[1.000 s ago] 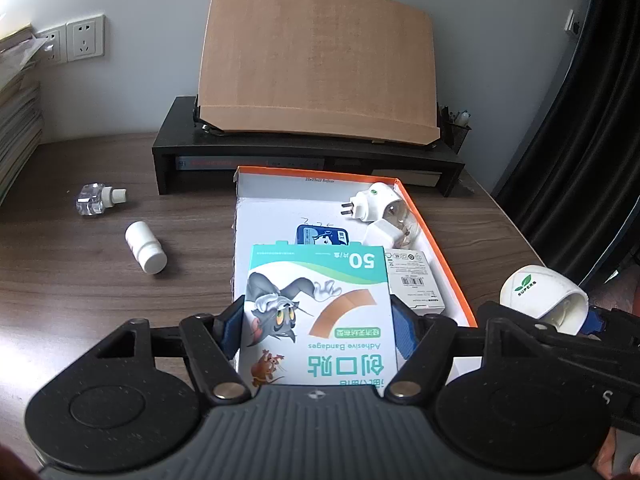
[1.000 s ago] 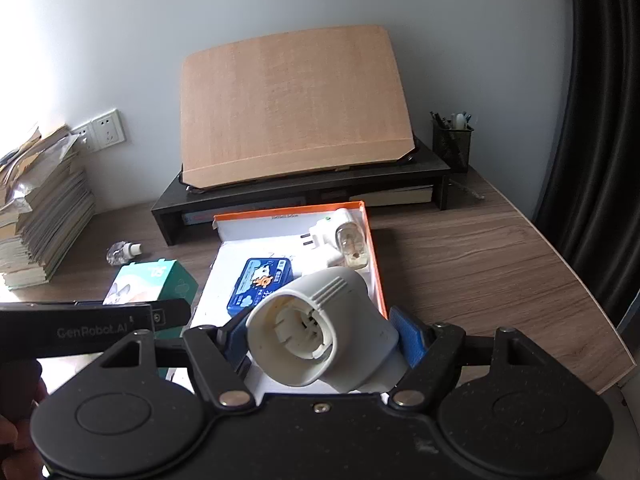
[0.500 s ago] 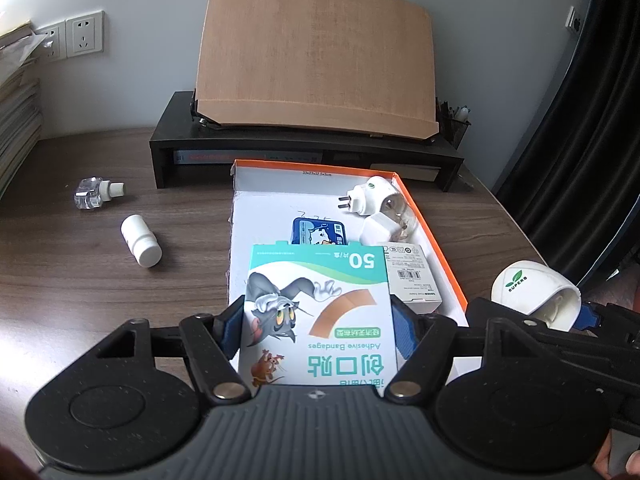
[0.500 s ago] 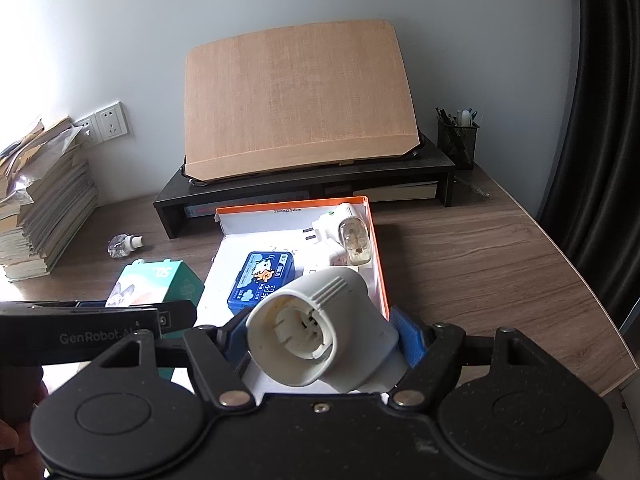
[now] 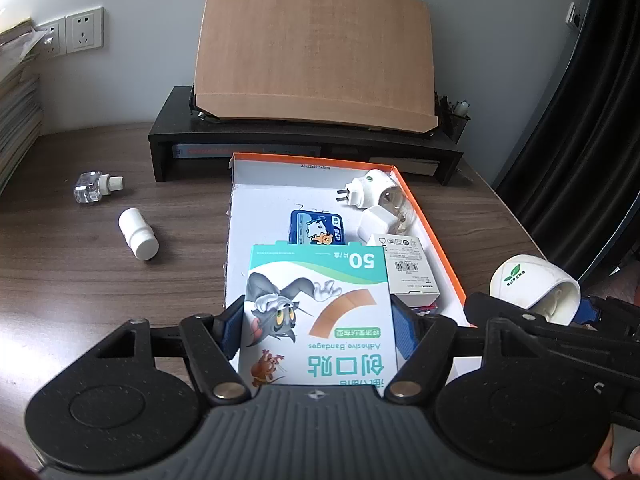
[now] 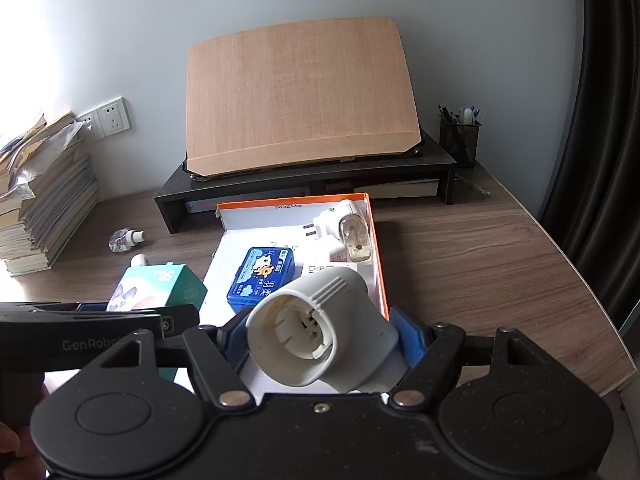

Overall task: Organize rigid objects
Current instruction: 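Hold the bandage box and white diffuser above the white box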

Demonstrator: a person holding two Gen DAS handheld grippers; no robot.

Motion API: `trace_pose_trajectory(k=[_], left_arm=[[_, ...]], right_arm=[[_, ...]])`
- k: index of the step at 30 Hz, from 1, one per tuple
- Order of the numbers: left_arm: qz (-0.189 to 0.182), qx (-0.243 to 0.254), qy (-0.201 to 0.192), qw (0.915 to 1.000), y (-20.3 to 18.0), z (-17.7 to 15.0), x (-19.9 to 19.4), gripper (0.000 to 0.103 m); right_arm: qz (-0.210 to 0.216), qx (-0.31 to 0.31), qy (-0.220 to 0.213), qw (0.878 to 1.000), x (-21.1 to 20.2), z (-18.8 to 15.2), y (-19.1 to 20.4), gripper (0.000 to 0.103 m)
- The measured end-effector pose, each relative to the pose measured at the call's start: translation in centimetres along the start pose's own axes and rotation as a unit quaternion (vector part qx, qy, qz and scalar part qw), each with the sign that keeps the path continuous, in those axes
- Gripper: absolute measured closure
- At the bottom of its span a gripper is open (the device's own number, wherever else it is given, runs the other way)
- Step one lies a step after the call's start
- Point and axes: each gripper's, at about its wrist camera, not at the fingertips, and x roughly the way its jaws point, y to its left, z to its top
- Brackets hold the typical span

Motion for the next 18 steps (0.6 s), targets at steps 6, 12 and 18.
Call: trace_pose_trajectory(k=[6,12,18], left_arm=[[0.003,-0.003,-0.001,1.0000,0.16,0.01,-0.03,0.032],[0.004,-0.007,-0.003,1.0000,0.25,0.06,-0.04,0.032],[0.006,-0.010,-0.002,0.9999,0.45,0.12,-0.02,0.032]], right_arm=[[0.003,-0.001,0.002,1.000,0.23,-0.04,0.06,0.016],[0.004,-0.003,0.002,1.000,0.36,0.01,0.11,0.016],[0.006,-0.005,0.005,1.000,0.59,0.16,0.28,0.016]])
